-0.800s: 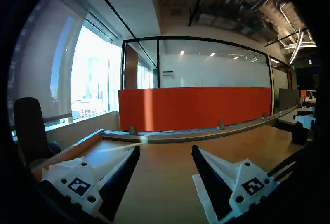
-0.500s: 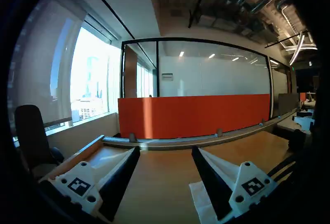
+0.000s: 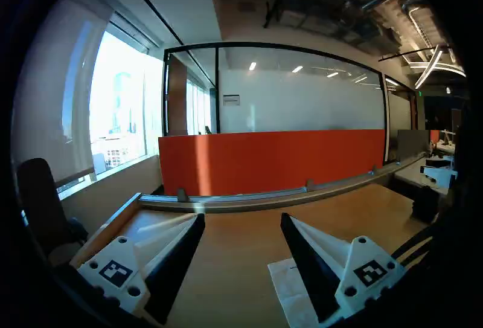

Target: Fold towel

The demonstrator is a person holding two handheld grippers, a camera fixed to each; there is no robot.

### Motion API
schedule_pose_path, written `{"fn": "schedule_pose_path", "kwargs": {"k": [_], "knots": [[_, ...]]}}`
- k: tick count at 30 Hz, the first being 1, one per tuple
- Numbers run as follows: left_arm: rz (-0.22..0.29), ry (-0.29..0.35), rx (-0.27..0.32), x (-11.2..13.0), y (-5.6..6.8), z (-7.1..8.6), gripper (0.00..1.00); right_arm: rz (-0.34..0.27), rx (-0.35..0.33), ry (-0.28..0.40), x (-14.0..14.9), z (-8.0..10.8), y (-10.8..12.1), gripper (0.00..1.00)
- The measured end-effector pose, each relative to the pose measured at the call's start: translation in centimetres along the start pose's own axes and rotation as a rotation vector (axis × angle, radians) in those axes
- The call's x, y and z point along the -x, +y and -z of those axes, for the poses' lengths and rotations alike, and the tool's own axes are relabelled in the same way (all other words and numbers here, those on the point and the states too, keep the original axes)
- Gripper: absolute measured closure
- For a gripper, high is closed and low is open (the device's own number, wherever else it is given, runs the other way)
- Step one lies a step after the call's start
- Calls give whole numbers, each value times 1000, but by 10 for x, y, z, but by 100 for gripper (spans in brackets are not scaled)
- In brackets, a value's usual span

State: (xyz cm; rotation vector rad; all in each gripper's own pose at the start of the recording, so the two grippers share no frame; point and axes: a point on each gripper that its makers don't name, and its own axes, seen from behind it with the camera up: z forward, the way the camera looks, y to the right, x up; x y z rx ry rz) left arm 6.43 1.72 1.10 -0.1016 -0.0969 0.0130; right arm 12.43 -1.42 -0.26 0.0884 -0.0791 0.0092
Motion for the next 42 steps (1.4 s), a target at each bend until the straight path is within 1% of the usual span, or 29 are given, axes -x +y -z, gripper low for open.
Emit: {"fn": "schedule_pose_path", "kwargs": {"k": [9,14,23,27,32,36,42], "knots": [[-50,-74,139,3,26,0,7,48,-175,-90,1,5,-41,0],[-69,-109,194,10,35,1,7,76,-246,-144,7,5,-56,0],[-102,-174,258,34,51,6,7,158,-330,-202,20,7,-72,0],[-113,-203,292,45,59,9,7,207,-370,-240,33,10,-78,0],[-126,-239,331,59,69,12,7,249,-427,-282,49,15,-88,0],[-137,-268,357,72,75,14,7,266,-459,-299,59,18,-95,0],[-149,-310,384,92,82,17,7,273,-485,-334,79,22,-100,0]]}}
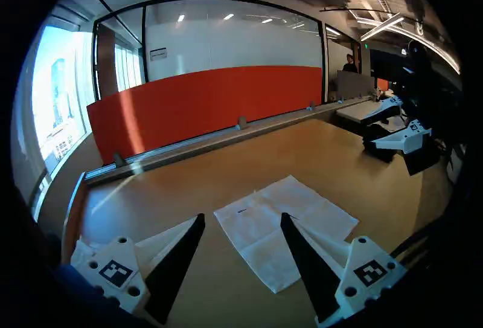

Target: Fold towel

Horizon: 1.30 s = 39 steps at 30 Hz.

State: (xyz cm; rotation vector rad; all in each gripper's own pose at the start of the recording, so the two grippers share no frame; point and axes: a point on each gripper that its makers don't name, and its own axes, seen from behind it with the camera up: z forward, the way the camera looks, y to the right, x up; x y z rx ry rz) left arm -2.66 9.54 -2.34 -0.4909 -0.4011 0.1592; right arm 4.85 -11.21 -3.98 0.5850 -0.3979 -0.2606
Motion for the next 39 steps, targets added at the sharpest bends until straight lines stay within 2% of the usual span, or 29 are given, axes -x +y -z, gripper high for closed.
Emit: {"fn": "schedule_pose_path", "kwargs": {"k": [12,27,39], "knots": [[-7,-92,57,56,24,-18,7,4,-32,-75,53,-16,-14,0],[-13,-234,108,140,44,-41,7,-2,-84,-165,121,-45,-42,0],[-30,-311,155,184,60,-53,7,-13,-121,-238,169,-60,-61,0]]}}
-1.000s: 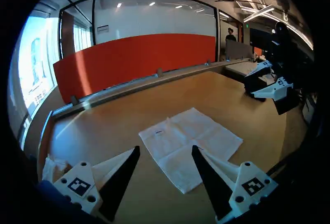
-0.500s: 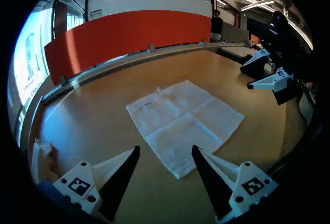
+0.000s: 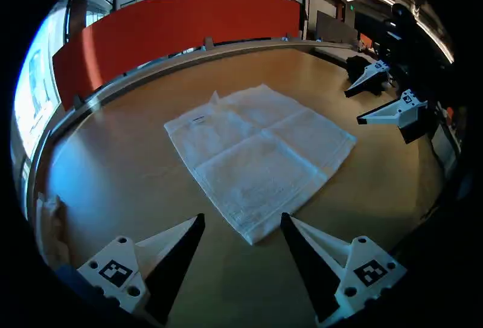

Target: Fold towel

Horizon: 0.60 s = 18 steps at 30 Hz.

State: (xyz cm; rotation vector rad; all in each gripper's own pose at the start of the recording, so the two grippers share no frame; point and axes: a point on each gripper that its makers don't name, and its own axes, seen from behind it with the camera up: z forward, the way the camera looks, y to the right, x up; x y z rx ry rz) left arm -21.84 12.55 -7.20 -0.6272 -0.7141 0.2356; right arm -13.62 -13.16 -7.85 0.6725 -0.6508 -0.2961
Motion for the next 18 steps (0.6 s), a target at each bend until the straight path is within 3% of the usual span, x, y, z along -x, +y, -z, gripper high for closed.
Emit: {"fn": "schedule_pose_path", "kwargs": {"k": [11,18], "knots": [[-10,-66,34,25,7,-18,7,0,-39,-78,39,-16,-13,0],[-25,-86,41,30,10,-25,7,-13,-44,-98,49,-19,-13,0]]}}
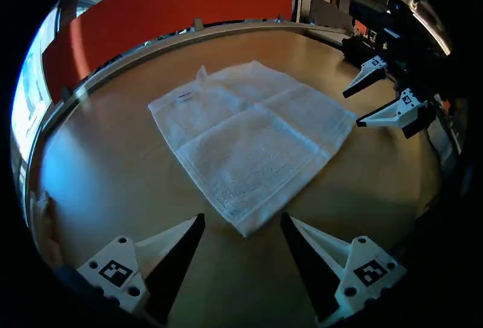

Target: Fold towel

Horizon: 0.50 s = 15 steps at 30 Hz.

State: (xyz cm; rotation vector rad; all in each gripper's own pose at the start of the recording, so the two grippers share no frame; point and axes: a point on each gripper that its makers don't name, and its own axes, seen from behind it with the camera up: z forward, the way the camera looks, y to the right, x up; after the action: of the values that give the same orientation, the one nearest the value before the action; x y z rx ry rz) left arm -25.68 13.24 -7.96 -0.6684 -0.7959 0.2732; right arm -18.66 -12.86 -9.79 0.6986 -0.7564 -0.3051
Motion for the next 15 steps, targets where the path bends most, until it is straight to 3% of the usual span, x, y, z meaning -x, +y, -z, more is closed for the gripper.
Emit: {"fn": "schedule_pose_path", "kwargs": {"k": [10,15], "knots": [[-5,-21,7,4,3,-4,7,-14,-7,-26,11,-1,1,1],[-5,-23,8,3,3,-5,7,-15,-17,-36,15,-3,-1,6]]}}
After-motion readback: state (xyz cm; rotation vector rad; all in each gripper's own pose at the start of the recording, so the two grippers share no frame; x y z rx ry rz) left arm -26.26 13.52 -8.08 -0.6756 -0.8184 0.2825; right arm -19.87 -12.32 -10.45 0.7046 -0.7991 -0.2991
